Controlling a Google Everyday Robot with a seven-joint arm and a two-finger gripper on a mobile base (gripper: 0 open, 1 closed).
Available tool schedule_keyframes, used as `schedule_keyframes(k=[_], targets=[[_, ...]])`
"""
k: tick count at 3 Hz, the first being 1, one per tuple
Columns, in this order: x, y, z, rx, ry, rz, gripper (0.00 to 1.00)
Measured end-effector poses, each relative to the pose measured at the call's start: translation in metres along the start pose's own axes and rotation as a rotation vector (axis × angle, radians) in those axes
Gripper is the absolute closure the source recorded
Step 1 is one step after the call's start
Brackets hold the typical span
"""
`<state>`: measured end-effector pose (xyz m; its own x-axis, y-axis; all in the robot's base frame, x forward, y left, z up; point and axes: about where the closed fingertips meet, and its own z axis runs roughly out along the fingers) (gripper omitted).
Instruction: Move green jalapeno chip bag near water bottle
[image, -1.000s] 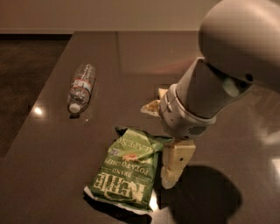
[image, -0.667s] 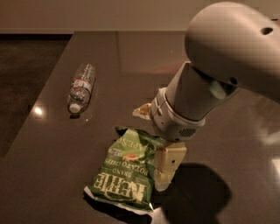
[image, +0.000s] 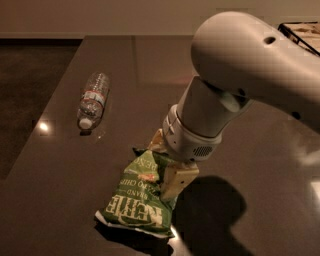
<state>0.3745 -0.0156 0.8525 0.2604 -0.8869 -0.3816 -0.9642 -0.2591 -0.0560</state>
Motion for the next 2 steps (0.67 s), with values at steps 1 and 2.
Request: schedule_keyframes(k=[1,2], targets=[[-0.004,-0.011,-0.006,-0.003,-0.005,0.008,0.64],[-0.017,-0.033,-0.017,0.019,-0.026,0.006,0.86]])
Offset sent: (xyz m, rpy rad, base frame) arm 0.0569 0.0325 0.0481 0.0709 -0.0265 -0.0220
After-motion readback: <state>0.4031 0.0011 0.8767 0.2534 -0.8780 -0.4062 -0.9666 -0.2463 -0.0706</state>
